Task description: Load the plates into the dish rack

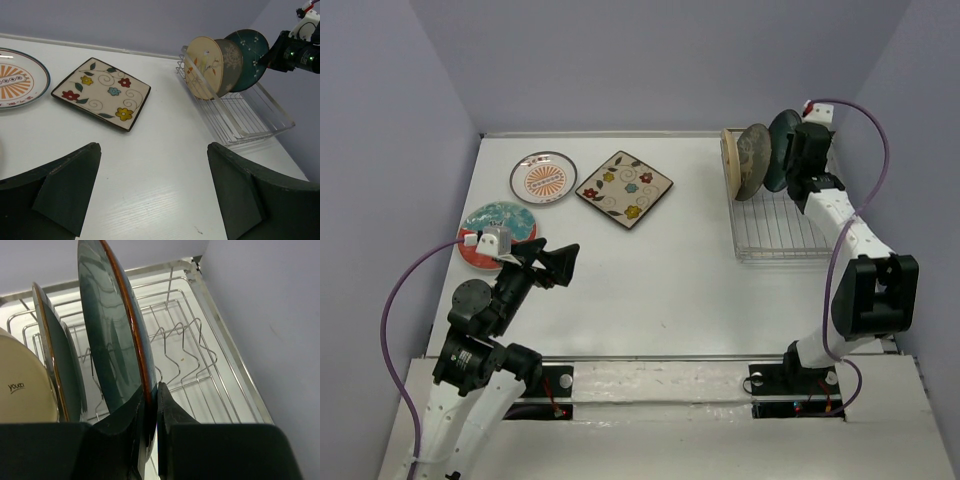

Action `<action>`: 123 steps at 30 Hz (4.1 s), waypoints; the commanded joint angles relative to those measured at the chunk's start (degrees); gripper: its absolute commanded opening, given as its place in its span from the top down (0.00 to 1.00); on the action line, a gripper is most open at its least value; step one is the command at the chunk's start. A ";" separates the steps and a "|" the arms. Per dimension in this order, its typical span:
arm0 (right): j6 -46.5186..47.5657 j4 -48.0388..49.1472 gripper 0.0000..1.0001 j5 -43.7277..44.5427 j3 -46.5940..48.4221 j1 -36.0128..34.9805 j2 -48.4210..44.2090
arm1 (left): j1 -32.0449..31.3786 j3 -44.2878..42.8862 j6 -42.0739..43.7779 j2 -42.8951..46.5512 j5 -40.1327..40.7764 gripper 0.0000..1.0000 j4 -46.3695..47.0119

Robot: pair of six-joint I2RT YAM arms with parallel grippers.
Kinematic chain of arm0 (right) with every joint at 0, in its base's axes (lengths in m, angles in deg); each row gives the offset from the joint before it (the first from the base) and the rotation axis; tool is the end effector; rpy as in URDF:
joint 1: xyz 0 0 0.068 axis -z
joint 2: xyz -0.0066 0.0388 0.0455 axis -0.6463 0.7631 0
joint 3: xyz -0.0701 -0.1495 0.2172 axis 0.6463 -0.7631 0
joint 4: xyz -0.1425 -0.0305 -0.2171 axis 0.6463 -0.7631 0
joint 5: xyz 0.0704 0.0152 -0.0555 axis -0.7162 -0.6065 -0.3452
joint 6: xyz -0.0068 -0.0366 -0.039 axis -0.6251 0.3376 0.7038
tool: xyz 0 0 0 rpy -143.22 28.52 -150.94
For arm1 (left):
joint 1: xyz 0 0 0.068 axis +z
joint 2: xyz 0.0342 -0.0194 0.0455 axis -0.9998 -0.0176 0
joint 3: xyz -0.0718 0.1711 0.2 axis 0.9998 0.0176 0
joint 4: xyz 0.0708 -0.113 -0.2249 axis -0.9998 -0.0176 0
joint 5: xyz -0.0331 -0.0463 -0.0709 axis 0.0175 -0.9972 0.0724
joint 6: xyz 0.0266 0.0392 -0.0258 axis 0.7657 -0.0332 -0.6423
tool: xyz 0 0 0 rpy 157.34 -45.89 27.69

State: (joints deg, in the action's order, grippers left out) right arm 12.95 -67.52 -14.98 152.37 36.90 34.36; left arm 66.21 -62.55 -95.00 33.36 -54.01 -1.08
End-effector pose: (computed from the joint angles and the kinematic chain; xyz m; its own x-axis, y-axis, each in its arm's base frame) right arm 0.3709 0.0059 0.3310 -0.3289 -0.0161 -0.9442 0.3682 0.9185 -0.1439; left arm 0.0785 -0.0358 0.3396 -0.0195 -0.3627 -0.9317 0.4733 0.8175 -0.3282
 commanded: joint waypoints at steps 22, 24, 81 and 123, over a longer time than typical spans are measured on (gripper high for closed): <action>-6.91 9.71 0.46 3.79 -2.68 0.19 -0.41 | -0.24 -2.02 0.01 0.17 -0.30 0.01 1.85; -7.87 8.74 0.32 4.59 -2.50 0.19 -2.69 | -0.15 -2.11 0.01 0.26 -0.30 0.01 1.93; -86.26 14.45 0.44 -38.92 65.35 -50.43 76.57 | 3.80 -3.69 -1.13 3.77 16.58 0.01 0.53; -55.95 28.69 0.54 -25.55 -17.44 -51.49 24.63 | 5.82 -3.16 -0.51 4.39 11.74 0.01 0.88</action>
State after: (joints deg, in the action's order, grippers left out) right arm -45.34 -40.68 -39.18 136.41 -14.11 58.01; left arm 71.85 -66.15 -95.85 37.75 -41.51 -2.59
